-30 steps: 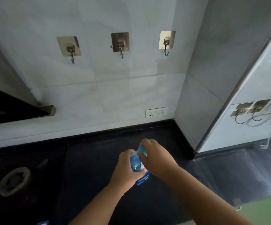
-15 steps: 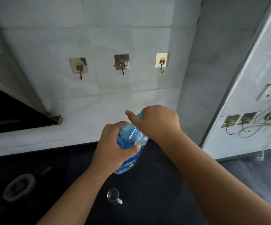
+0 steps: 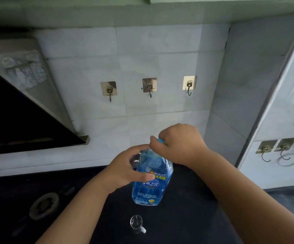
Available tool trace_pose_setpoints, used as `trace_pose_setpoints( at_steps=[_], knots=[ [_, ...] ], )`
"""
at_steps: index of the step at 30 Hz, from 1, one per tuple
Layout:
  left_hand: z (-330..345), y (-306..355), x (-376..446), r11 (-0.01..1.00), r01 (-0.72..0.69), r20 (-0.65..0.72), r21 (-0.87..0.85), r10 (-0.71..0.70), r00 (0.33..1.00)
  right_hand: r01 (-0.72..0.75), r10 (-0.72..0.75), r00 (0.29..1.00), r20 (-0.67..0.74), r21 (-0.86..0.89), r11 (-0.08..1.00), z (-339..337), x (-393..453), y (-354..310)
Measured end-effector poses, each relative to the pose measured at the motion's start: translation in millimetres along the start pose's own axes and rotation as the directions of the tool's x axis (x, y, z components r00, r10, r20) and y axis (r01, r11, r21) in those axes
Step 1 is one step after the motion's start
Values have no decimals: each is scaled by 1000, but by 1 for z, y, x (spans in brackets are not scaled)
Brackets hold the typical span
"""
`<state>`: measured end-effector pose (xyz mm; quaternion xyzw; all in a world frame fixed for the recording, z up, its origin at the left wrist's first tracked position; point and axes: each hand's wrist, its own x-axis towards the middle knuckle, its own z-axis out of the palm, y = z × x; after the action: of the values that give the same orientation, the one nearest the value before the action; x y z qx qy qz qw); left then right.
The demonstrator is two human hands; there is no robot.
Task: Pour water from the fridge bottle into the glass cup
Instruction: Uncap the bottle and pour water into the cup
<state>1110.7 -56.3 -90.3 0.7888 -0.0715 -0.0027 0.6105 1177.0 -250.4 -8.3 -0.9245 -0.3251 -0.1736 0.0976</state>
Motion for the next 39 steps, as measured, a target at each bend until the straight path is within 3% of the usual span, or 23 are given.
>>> trace_pose_setpoints(
  at_steps=[5,10,13,16,20,22,25,27,30,33,36,37,39],
  knots=[
    [25,2,-4,998,30,-23,54,-28,999,-57,57,995,-84,12,998,2,-2,-9],
    [40,12,-1,948,101,-290,302,-9,957,-262,261,964,-59,-5,965,2,1,-12],
    [40,14,0,911,73,-347,407,80,934,-275,275,961,-1,-62,959,-2,6,-11],
    [23,19,-2,946,70,-261,318,16,965,-188,185,981,53,48,981,-8,9,-10],
    [-3,28,-10,994,44,51,100,-49,998,197,-187,979,-77,165,966,-4,4,-9],
    [-7,28,-12,997,42,78,58,-47,996,291,-273,956,-105,227,930,-1,6,-6],
    [1,25,-6,985,42,-120,169,-22,993,69,-50,996,-74,280,958,-3,11,-10],
    [10,23,1,941,35,-286,336,66,956,-141,149,987,-64,121,983,-2,17,-11],
    [13,18,10,924,24,-355,382,122,927,-225,225,974,-10,30,974,-1,23,-11],
    [-2,19,9,972,44,-218,233,8,976,-91,89,996,21,184,979,-1,24,-6],
    [-16,27,0,986,46,28,159,-51,998,235,-231,972,-48,307,922,0,17,3],
    [-16,27,-2,986,47,43,160,-54,998,280,-272,960,-68,315,907,3,16,6],
    [-8,27,-1,978,52,-53,201,-42,998,183,-160,982,-98,293,939,6,15,4]
  ],
)
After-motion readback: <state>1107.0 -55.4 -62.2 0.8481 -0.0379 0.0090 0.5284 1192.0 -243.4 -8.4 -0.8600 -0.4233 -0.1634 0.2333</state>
